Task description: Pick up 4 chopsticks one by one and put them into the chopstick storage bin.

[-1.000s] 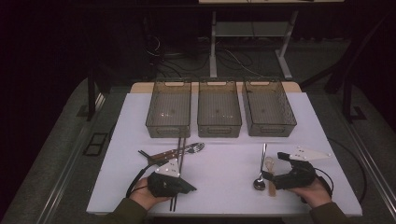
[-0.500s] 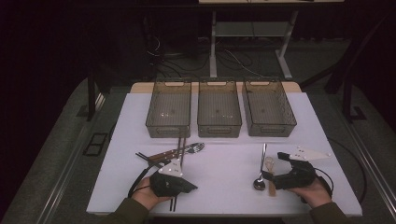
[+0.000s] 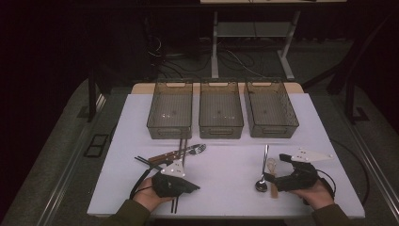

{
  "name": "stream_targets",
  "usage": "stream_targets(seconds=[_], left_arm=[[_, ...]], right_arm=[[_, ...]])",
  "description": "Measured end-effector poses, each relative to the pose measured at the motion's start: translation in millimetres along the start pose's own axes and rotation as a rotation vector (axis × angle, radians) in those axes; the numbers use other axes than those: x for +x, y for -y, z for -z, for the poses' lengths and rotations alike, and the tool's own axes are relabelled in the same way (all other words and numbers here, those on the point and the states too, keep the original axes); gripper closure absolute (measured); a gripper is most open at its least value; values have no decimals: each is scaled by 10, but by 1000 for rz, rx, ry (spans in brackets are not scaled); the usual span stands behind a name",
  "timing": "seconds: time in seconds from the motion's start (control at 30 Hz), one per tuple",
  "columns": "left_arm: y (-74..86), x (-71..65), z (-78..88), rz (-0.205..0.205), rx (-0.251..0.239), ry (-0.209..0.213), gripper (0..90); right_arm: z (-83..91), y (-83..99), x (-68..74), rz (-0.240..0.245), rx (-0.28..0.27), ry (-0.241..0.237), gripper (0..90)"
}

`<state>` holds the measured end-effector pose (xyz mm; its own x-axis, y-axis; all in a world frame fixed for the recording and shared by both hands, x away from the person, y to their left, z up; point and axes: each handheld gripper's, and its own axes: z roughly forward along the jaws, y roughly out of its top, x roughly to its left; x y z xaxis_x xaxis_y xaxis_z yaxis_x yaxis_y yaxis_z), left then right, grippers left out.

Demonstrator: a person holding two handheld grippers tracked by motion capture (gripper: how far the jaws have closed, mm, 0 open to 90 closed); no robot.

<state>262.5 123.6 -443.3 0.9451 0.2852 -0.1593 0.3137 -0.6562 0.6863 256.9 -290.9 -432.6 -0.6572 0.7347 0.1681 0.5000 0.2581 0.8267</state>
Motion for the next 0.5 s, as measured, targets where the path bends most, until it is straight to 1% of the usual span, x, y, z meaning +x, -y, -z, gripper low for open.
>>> stream_targets(seconds=[0.5], left_arm=[[-18, 18, -9, -7, 4, -12, 898]], right_arm=[[0, 1, -4, 0, 0, 0, 2]])
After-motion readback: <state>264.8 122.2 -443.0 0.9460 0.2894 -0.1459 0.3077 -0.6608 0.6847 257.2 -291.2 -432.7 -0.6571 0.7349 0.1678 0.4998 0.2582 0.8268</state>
